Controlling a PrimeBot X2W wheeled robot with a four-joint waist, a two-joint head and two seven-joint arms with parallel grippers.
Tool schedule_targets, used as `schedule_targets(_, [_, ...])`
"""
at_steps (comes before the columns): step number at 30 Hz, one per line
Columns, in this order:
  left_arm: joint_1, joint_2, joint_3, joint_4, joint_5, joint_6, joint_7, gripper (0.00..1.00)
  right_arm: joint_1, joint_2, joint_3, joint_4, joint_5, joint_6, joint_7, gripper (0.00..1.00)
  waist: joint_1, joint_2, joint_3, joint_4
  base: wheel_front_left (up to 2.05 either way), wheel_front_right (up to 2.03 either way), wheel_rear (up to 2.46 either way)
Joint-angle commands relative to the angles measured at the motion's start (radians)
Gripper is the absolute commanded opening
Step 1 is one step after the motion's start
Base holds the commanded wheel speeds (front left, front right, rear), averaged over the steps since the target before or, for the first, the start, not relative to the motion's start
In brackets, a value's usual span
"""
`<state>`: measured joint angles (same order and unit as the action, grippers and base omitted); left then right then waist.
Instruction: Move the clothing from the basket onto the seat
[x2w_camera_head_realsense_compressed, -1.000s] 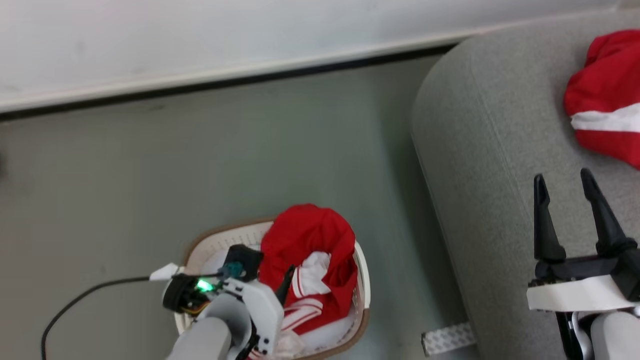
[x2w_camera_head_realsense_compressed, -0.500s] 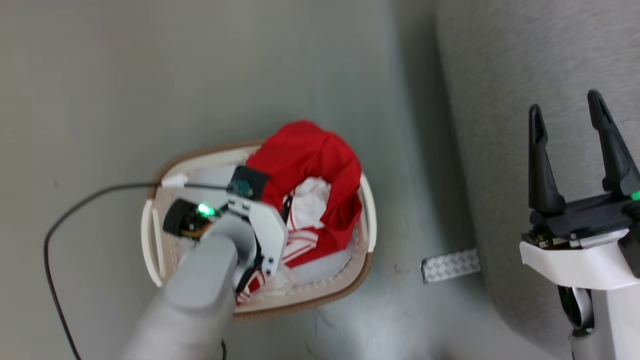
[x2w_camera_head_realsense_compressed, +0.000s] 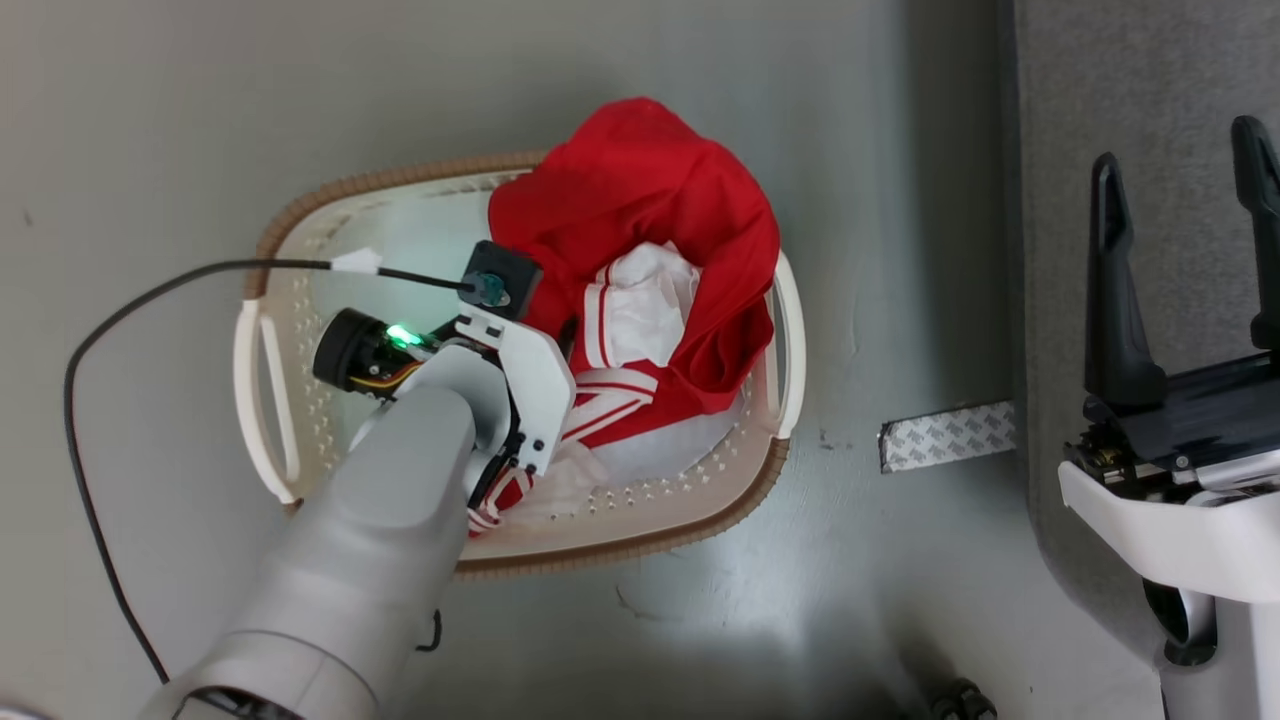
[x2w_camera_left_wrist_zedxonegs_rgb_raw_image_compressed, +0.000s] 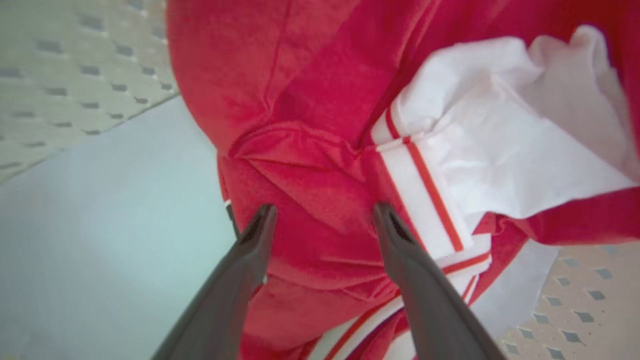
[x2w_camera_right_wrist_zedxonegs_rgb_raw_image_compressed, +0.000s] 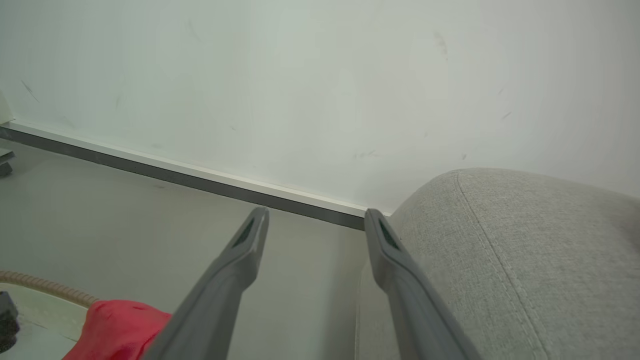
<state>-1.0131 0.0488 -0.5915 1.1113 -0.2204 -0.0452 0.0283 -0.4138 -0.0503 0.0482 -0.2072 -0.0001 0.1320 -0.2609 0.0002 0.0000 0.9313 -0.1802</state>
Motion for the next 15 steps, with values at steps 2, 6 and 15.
schedule_targets(2, [-0.018,0.003,-0.022,0.015,-0.02,-0.002,0.009,1.0,0.009,-0.001,-0.005,-0.018,0.01,-0.003,-0.001,1.0,-0.0002,0.0,0.026,-0.005,0.0,0.0,0.0])
schedule_targets(6, [-0.021,0.004,-0.062,0.037,-0.026,-0.008,0.021,1.0,0.022,-0.001,-0.012,-0.035,0.017,-0.003,-0.001,1.0,-0.0002,0.0,0.042,-0.013,0.0,0.0,0.0])
schedule_targets(15, [0.031,0.003,-0.157,0.031,-0.099,-0.063,0.071,0.31,0.046,-0.001,-0.03,-0.054,0.019,-0.003,-0.001,1.0,-0.0002,0.0,0.047,-0.014,0.0,0.0,0.0])
